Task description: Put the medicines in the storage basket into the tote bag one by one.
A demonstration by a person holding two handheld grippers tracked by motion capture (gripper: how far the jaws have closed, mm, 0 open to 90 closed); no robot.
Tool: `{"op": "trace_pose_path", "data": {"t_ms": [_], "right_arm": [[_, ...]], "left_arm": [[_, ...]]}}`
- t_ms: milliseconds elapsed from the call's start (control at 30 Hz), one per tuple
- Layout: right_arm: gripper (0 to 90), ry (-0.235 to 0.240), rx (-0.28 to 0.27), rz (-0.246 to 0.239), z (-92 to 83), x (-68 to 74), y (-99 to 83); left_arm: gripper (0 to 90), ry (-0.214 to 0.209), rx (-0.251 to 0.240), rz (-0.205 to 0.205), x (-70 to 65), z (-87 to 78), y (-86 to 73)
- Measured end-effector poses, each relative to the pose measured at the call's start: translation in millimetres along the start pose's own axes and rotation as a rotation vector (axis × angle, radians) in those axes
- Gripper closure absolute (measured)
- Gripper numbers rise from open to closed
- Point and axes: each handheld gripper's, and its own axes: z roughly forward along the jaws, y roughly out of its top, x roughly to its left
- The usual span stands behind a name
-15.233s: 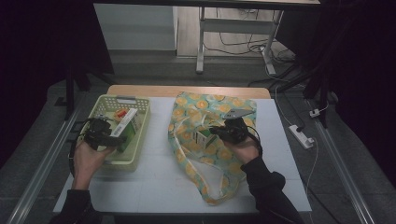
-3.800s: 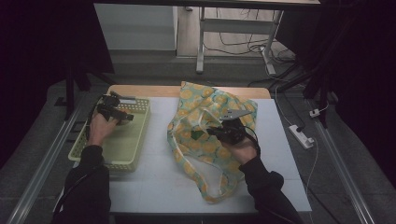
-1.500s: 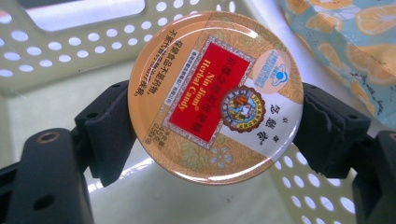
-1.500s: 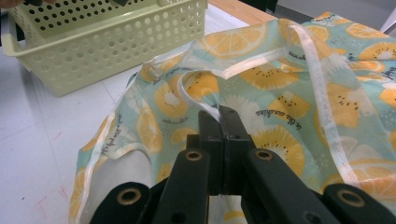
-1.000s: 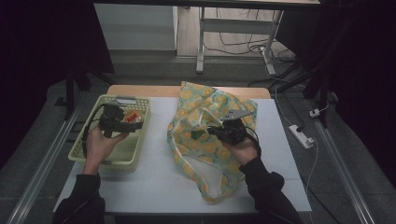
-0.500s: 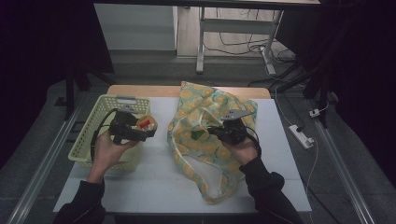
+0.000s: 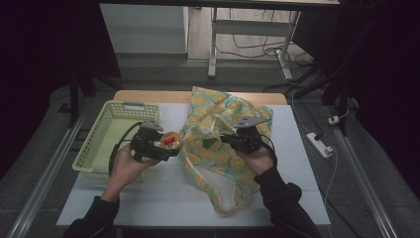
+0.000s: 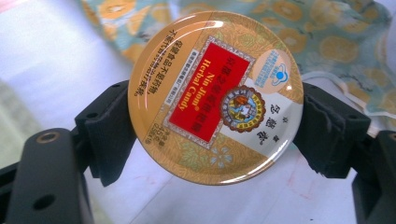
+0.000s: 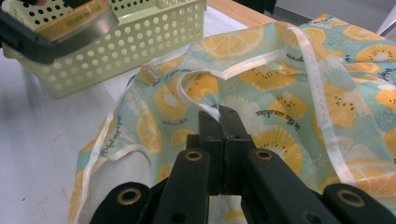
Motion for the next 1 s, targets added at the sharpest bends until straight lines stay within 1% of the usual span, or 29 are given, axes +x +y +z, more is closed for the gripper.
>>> {"op": "trace_pose_path", "data": {"t_ms": [100, 233, 400, 500, 600, 767, 900, 1000], "right_arm": [[89.7, -0.001, -0.002, -0.001, 0.1, 0.3, 0.2], [89.7, 0.002, -0.001, -0.005, 0.1, 1.3, 0.6], [89.7, 0.004, -0.004, -0.008, 0.2, 2.4, 1.1], [89.7, 0.004, -0.005, -0.01, 0.4, 2.6, 1.3], [89.7, 0.004, -0.004, -0.009, 1.1, 3.0, 1.2], [89.7, 0.006, -0.003, -0.01, 2.0, 3.5, 0.9], [89.7, 0.009, -0.004, -0.011, 2.2, 3.9, 1.0], [89.7, 0.014, -0.007, -0.015, 2.4, 4.5, 1.1]], "left_arm": [[20.9, -0.023, 0.006, 0.015, -7.1, 5.8, 2.5], [20.9, -0.039, 0.021, 0.04, -17.3, 15.8, 6.0], [20.9, -0.052, 0.04, 0.054, -25.1, 29.9, 9.4], [20.9, -0.059, 0.047, 0.054, -27.9, 38.3, 12.0], [20.8, -0.056, 0.055, 0.069, -31.5, 46.6, 16.0], [20.8, -0.06, 0.065, 0.074, -35.0, 57.8, 21.8], [20.8, -0.057, 0.079, 0.082, -37.8, 69.8, 26.5], [20.8, -0.051, 0.091, 0.1, -40.6, 78.0, 29.8]]}}
